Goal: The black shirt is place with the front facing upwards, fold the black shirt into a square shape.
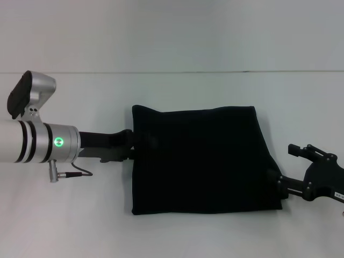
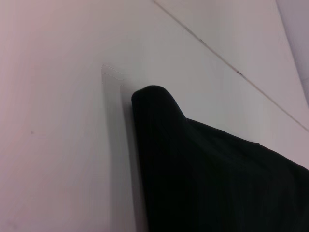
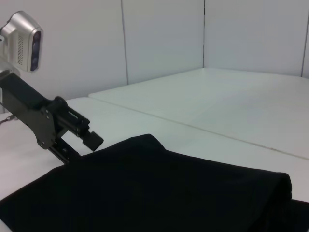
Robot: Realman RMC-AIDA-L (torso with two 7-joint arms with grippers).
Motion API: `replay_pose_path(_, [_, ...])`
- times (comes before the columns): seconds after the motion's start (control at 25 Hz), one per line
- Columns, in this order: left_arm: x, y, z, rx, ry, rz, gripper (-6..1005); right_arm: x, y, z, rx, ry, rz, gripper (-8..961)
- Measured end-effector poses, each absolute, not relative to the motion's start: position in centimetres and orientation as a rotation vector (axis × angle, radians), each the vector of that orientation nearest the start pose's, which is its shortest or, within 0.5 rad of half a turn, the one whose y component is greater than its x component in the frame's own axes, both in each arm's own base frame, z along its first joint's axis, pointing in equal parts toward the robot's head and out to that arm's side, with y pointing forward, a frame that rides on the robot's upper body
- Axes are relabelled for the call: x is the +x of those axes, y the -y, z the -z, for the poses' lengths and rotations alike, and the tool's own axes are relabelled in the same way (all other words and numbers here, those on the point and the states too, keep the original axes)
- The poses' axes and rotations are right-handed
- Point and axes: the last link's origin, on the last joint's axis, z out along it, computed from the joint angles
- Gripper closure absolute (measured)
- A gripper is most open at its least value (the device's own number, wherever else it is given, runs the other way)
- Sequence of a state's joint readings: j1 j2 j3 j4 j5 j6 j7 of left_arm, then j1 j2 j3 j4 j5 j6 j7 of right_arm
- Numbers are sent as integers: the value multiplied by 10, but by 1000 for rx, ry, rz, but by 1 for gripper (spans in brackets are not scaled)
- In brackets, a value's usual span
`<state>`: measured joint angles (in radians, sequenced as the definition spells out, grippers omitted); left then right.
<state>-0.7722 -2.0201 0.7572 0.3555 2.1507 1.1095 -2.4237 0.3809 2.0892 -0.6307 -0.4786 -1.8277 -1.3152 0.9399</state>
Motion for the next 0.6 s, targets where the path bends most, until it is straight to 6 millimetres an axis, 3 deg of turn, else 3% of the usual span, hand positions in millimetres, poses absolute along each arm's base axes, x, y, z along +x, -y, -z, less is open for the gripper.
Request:
replay_pose_path(0.12, [-262,-393,41,-2096,1947,474,139,330,-302,14,-2399,-525,-598,44])
replay_pose_path(0.32, [-262,-394,43,-2091,1945,466,356,329,-303,13,-2396,-522,-605,44])
replay_pose_path(0.44, [-261,-393,45,-2092,1946,467,560,328,-304,13,-2396,-519,-606,44])
replay_pose_path(0.6, [-260,-394,47,-2089,1942,480,648,328,-304,13,-2395,-517,-607,44])
